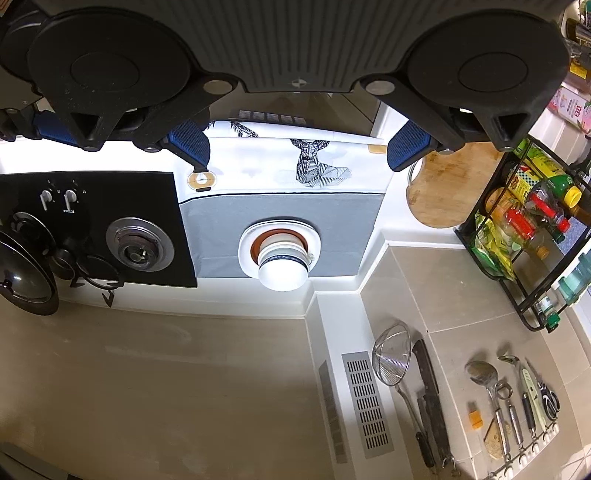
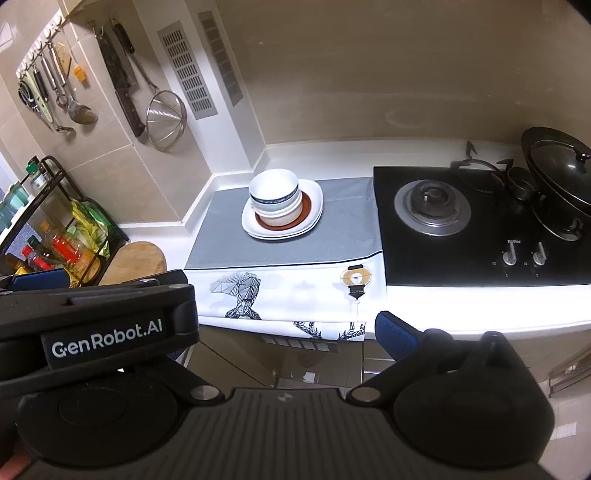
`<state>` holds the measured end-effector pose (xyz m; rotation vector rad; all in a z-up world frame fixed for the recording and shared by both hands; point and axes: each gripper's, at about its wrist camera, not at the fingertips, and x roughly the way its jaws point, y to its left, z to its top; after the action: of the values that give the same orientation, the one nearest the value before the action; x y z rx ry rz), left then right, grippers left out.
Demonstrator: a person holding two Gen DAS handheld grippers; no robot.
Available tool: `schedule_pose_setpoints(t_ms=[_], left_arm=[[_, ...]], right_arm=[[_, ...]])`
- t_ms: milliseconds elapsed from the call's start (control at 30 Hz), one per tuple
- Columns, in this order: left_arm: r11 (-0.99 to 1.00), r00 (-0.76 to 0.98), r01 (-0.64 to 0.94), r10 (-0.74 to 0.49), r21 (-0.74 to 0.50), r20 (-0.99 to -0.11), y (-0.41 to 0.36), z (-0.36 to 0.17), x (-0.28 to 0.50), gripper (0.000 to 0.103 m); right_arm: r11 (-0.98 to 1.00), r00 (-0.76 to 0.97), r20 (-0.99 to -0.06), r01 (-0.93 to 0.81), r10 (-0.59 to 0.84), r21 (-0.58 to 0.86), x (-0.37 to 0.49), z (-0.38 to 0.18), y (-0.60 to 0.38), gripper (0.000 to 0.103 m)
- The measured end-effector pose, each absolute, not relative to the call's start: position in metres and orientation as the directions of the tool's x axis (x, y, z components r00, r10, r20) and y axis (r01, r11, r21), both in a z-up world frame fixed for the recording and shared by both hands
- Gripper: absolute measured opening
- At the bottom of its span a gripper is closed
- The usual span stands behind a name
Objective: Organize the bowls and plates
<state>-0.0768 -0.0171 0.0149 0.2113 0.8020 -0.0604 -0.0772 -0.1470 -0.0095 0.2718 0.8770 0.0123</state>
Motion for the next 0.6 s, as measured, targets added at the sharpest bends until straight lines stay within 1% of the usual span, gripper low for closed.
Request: schedule_pose_setpoints(t_ms=[133,600], left_arm=[[0.975,0.708,0.128,0.039,0.182,-0.705,-0.02,0.016,-0.077,0.102],[0.971,0.698,0.158,0.018,0.178,-0.715,-0.014,0.01,-0.059,0.102]], right_arm=[[0.963,0.649,-0.751,0.104,0.125,0.25,-0.075,-0.01,-0.15,0.103],[0.967,0.643,-0.76,0.119,0.096,0.223,-0.059,-0.014,-0.141,0.103]])
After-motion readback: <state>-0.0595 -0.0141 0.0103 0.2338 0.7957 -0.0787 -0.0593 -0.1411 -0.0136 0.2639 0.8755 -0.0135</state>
